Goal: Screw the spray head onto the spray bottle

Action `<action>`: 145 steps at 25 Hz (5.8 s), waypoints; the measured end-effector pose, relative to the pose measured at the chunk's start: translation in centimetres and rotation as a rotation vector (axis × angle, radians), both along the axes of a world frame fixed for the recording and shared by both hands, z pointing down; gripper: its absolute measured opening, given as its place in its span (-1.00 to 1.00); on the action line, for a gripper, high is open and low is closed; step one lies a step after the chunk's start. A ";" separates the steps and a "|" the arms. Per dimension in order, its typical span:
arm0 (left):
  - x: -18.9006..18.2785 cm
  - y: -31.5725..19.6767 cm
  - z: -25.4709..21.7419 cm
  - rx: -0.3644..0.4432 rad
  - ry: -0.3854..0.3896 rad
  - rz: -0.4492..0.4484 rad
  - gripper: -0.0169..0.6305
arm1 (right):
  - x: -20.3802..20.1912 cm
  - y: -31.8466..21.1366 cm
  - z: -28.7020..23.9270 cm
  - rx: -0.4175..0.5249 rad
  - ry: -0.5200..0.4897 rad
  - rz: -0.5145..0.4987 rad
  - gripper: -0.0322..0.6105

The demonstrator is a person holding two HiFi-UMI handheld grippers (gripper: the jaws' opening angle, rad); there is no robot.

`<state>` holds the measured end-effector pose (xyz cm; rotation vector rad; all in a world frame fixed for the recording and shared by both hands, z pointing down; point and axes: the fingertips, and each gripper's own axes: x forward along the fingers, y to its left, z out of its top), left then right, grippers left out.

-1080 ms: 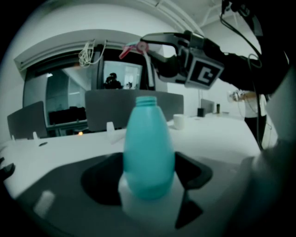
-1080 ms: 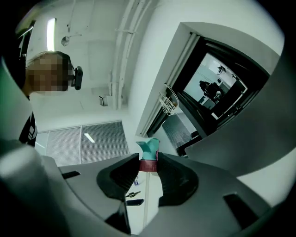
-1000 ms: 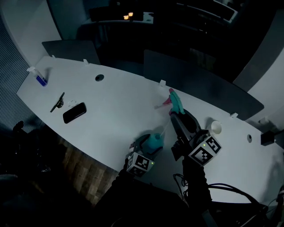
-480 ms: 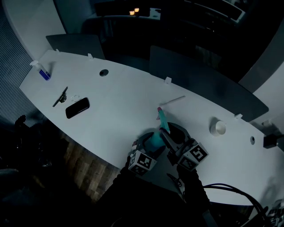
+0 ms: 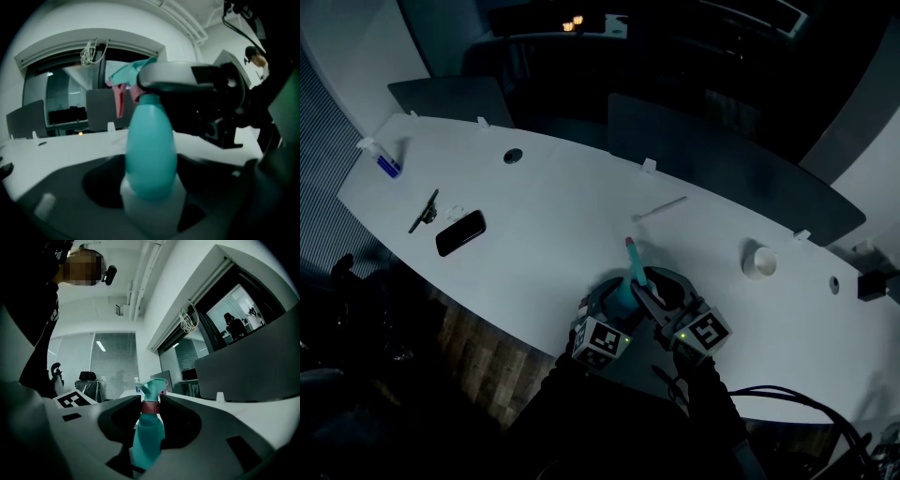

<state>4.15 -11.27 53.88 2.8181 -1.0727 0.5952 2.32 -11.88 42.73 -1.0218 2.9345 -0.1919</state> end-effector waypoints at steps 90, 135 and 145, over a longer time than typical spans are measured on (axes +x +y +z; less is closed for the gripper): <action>-0.7 1.4 -0.8 -0.076 0.147 0.090 0.25 | 0.1 1.5 -1.3 0.039 0.158 0.208 -0.62; 0.7 0.8 -1.1 0.020 0.132 -0.060 0.24 | 0.8 1.6 -1.2 -0.003 0.054 0.231 -0.62; 1.6 0.9 -1.9 -0.059 0.073 0.254 0.14 | 0.6 1.2 -1.2 0.032 0.100 0.197 -0.62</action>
